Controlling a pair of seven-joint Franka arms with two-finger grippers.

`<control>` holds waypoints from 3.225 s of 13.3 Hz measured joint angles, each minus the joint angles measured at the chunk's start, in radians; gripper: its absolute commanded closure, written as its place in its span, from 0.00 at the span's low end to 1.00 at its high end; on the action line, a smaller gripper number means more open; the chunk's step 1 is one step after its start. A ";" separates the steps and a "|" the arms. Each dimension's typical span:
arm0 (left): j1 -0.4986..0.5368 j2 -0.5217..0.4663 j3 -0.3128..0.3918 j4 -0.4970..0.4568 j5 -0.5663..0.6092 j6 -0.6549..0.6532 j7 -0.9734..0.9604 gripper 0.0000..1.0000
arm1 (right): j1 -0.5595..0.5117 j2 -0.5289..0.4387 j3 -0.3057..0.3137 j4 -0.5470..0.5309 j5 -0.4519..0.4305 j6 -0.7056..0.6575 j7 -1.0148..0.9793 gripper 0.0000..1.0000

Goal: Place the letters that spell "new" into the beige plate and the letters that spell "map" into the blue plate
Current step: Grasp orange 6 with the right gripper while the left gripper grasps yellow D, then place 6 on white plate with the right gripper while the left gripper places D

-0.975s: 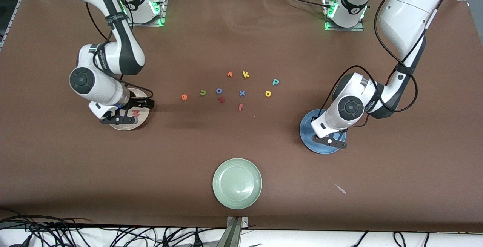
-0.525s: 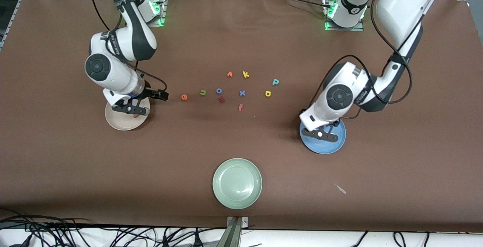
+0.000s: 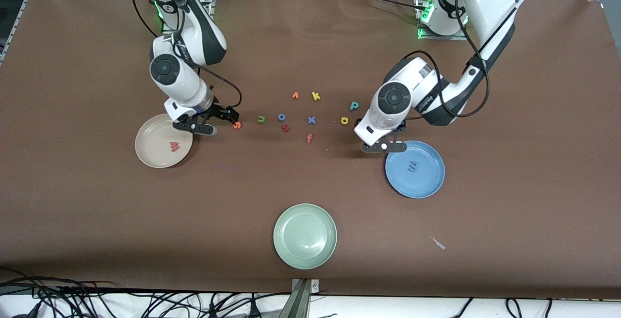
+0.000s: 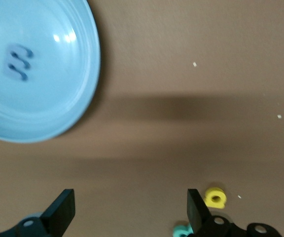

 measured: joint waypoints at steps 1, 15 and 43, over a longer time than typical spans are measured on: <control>-0.008 0.000 -0.007 -0.005 0.000 0.001 -0.024 0.00 | 0.011 0.018 0.001 0.000 0.000 0.024 0.001 0.00; -0.112 0.056 -0.007 -0.125 0.013 0.279 -0.284 0.10 | 0.051 0.136 0.002 0.005 -0.001 0.157 0.003 0.35; -0.107 0.103 0.005 -0.037 0.143 0.136 -0.320 1.00 | 0.029 0.139 -0.344 0.196 -0.077 -0.263 -0.424 0.00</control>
